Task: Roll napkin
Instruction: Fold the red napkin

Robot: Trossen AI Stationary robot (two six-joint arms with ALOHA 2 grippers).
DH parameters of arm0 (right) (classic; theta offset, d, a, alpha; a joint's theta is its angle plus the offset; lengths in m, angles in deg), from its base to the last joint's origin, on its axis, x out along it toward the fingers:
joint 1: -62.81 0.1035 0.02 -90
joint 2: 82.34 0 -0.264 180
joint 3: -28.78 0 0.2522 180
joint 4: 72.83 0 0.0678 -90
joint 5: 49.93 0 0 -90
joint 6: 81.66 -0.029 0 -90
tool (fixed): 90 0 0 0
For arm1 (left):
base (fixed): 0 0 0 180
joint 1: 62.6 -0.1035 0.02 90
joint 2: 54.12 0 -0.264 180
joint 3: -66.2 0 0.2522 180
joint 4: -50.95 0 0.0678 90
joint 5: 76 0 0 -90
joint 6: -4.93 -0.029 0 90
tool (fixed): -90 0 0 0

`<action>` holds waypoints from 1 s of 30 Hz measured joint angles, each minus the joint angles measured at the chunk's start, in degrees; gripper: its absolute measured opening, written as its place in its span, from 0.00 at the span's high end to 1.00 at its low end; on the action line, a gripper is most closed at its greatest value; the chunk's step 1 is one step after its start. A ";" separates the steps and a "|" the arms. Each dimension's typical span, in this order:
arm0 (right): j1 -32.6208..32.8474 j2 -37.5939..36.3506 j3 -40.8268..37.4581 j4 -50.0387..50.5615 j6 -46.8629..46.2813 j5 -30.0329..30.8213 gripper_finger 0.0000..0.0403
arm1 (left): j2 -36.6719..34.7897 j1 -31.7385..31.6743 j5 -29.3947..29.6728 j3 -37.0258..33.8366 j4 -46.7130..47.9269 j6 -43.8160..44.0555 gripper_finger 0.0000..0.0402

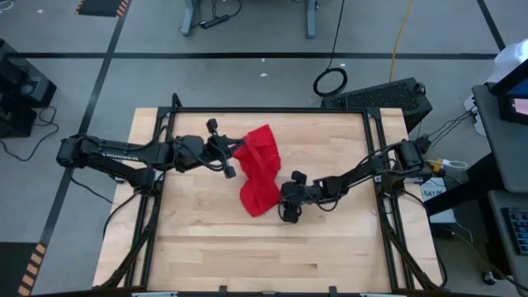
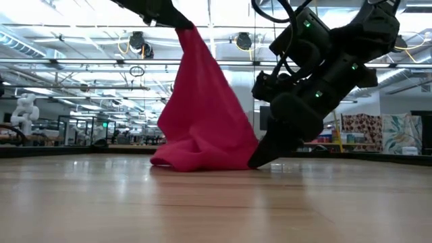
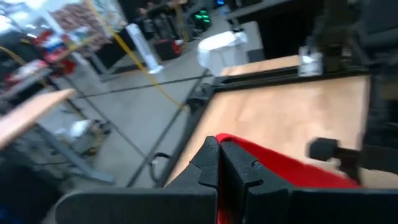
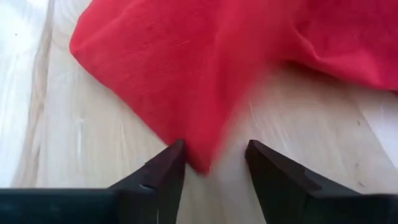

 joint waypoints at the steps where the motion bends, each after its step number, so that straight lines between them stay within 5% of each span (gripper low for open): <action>1: -0.10 -0.66 0.01 1.20 0.37 -0.01 0.58 | 0.00 0.00 0.64 0.00 -0.99 -0.91 1.00; 14: -0.33 -11.80 -0.21 10.19 4.29 1.19 0.57 | -0.02 2.17 -2.86 0.00 -0.94 -0.19 1.00; 24: 0.26 -3.24 -0.19 -13.54 3.28 -2.45 0.59 | 0.07 4.30 -3.18 0.00 -0.91 -0.24 1.00; 30: 1.70 -0.99 -0.15 -20.16 3.84 -3.61 0.76 | 0.09 2.77 -2.92 0.00 1.52 -0.24 1.00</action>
